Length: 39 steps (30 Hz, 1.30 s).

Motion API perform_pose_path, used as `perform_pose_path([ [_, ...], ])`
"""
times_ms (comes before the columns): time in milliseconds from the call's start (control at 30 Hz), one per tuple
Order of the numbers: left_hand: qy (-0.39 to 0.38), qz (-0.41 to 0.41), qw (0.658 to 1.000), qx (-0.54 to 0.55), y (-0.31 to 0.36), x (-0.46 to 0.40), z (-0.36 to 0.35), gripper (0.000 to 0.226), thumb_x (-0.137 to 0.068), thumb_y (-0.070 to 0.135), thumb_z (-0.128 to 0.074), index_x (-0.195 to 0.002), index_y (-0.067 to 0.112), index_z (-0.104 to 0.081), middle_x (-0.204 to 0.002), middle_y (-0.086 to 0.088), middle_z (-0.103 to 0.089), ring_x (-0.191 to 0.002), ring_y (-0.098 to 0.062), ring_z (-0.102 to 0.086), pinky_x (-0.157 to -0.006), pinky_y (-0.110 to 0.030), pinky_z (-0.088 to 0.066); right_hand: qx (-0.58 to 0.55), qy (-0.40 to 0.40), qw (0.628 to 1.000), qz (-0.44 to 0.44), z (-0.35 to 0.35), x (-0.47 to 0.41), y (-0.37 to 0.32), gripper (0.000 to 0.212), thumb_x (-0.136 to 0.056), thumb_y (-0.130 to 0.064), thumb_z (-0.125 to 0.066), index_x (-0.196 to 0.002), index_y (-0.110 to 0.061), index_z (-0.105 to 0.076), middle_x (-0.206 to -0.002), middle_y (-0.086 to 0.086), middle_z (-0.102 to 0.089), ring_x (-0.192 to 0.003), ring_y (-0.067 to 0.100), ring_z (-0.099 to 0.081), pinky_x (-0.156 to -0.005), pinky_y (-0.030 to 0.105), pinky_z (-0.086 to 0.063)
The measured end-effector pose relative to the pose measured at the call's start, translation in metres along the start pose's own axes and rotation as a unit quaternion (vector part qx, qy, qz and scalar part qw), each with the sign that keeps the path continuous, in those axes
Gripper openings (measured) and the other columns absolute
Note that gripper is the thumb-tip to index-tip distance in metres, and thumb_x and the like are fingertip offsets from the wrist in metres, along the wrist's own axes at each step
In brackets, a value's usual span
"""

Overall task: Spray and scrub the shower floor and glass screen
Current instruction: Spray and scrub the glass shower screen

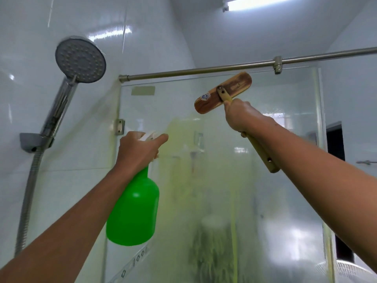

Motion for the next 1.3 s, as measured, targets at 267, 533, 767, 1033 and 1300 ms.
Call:
perform_pose_path([
  [267,0.026,-0.005,1.000,0.018,-0.014,-0.007,0.028,0.049,-0.079,0.050,-0.078,-0.070,0.001,-0.072,-0.053,-0.005,-0.070,-0.050,-0.019,-0.069,-0.075,-0.042,-0.064,-0.030,0.006,0.999,0.028,-0.032,0.009,-0.041,0.040,-0.106,-0.032,-0.025,-0.138,-0.012,-0.039,-0.105,0.014,-0.050,-0.085,0.033,-0.062,-0.070,0.047,-0.059],
  [533,0.007,-0.017,0.999,0.028,-0.017,-0.007,0.048,0.044,-0.084,0.052,-0.078,-0.073,0.009,-0.076,-0.060,0.001,-0.075,-0.065,-0.018,-0.076,-0.077,-0.034,-0.062,0.159,-0.076,0.959,0.221,-0.137,0.069,-0.082,0.042,-0.107,-0.038,-0.024,-0.115,-0.006,-0.051,-0.112,0.015,-0.060,-0.085,0.030,-0.060,-0.069,0.039,-0.046],
  [767,-0.017,-0.015,1.000,0.022,-0.025,-0.005,0.058,0.048,-0.084,0.052,-0.078,-0.076,0.006,-0.077,-0.062,-0.002,-0.076,-0.064,-0.017,-0.077,-0.072,-0.030,-0.060,0.081,0.019,0.992,0.090,-0.033,-0.002,-0.086,0.036,-0.106,-0.021,-0.026,-0.131,-0.003,-0.045,-0.109,0.020,-0.052,-0.087,0.033,-0.062,-0.068,0.042,-0.059],
  [1033,-0.025,-0.011,0.999,0.024,-0.034,-0.005,0.056,0.048,-0.084,0.052,-0.079,-0.078,0.004,-0.077,-0.064,-0.003,-0.076,-0.067,-0.021,-0.077,-0.079,-0.041,-0.064,0.217,-0.067,0.938,0.261,-0.155,0.061,-0.101,0.035,-0.106,-0.032,-0.028,-0.116,-0.008,-0.051,-0.098,0.010,-0.055,-0.078,0.027,-0.056,-0.065,0.036,-0.042],
  [1300,-0.032,-0.002,0.999,0.038,-0.035,-0.010,0.061,0.045,-0.085,0.051,-0.078,-0.078,0.006,-0.077,-0.063,-0.001,-0.076,-0.070,-0.020,-0.078,-0.087,-0.045,-0.062,0.164,0.001,0.977,0.136,-0.054,-0.012,-0.117,0.051,-0.100,-0.006,-0.032,-0.150,-0.011,-0.022,-0.110,0.022,-0.049,-0.087,0.034,-0.062,-0.055,0.040,-0.057],
])
Point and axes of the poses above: each hand's wrist, its own x-axis away from the middle knuckle, its own z-axis out of the back of the hand, y = z × x, the point moved 5 cm from there along -x, towards the middle knuckle
